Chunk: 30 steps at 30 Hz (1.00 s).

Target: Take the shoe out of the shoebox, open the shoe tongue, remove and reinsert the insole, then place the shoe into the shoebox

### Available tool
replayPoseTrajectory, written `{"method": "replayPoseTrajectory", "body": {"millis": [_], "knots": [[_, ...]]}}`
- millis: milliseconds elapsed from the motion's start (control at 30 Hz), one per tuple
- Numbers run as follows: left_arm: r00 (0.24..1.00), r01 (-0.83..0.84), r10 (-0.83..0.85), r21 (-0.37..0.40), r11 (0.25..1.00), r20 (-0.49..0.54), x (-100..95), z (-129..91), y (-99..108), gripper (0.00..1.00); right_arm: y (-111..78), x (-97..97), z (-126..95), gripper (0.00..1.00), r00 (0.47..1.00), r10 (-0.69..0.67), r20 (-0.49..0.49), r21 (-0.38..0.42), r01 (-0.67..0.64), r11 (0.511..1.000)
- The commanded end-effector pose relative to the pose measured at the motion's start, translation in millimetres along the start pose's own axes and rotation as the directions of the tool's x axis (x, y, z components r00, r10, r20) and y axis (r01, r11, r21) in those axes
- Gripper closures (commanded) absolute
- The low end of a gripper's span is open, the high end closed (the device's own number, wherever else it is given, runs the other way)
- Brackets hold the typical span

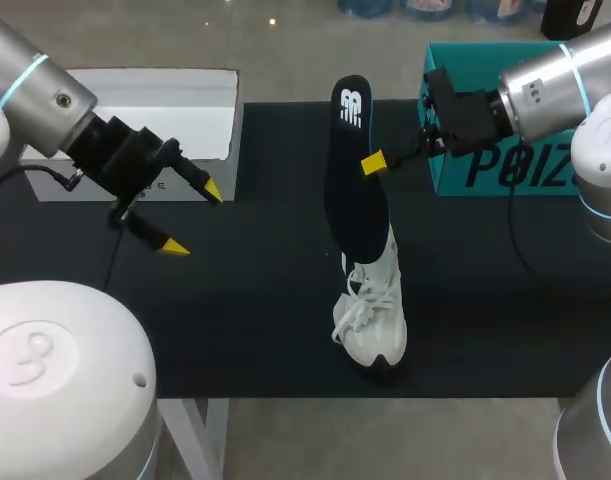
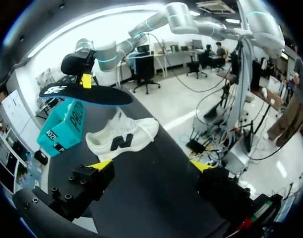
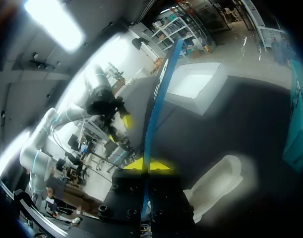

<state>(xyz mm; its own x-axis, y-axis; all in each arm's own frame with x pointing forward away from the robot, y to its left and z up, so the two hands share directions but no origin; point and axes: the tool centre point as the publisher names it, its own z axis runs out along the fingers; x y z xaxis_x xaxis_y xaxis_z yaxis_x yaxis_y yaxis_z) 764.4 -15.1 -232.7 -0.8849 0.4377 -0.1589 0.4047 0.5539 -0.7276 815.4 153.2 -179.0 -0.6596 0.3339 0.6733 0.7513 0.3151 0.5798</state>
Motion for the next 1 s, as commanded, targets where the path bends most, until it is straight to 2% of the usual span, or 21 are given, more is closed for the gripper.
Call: {"method": "replayPoseTrajectory", "body": {"millis": [33, 300, 367, 400, 467, 600, 833, 1000], "knots": [[0.999, 0.002, -0.003, -0.007, 1.0, -0.036, -13.3, 1, -2, 0.0, 0.1, -0.4, 1, 1.0, 1.0, 0.001, 0.001, 0.0, -0.001, 1.0], [0.999, 0.002, -0.003, -0.007, 1.0, -0.036, -13.3, 1, -2, 0.0, 0.1, -0.4, 1, 1.0, 1.0, 0.001, 0.001, 0.0, -0.001, 1.0], [0.988, 0.148, -0.153, -0.156, 0.977, -0.022, -17.5, 2, 0, 0.0, 0.1, -0.4, 1, 1.0, 1.0, 0.001, 0.001, 0.0, -0.001, 1.0], [0.981, 0.191, -0.194, -0.173, 0.966, -0.001, -18.4, 2, -1, 0.0, 0.1, -0.4, 1, 1.0, 1.0, 0.001, 0.001, 0.0, -0.001, 1.0], [0.958, 0.283, -0.284, -0.271, 0.92, 0.036, -19.7, 1, 1, 0.0, 0.1, -0.4, 1, 1.0, 1.0, 0.001, 0.001, 0.0, -0.001, 1.0], [0.926, 0.377, -0.36, -0.325, 0.867, 0.113, -20.7, 0, 2, 0.0, 0.1, -0.4, 1, 1.0, 1.0, 0.001, 0.001, 0.0, -0.001, 1.0], [0.887, 0.462, -0.424, -0.326, 0.825, 0.182, -22.3, 2, 6, 0.0, 0.1, -0.4, 1, 1.0, 1.0, 0.001, 0.001, 0.0, -0.001, 1.0], [0.856, 0.516, -0.463, -0.333, 0.789, 0.228, -22.1, 4, 16, 0.0, 0.1, -0.4, 1, 1.0, 1.0, 0.001, 0.001, 0.0, -0.001, 1.0]]}}
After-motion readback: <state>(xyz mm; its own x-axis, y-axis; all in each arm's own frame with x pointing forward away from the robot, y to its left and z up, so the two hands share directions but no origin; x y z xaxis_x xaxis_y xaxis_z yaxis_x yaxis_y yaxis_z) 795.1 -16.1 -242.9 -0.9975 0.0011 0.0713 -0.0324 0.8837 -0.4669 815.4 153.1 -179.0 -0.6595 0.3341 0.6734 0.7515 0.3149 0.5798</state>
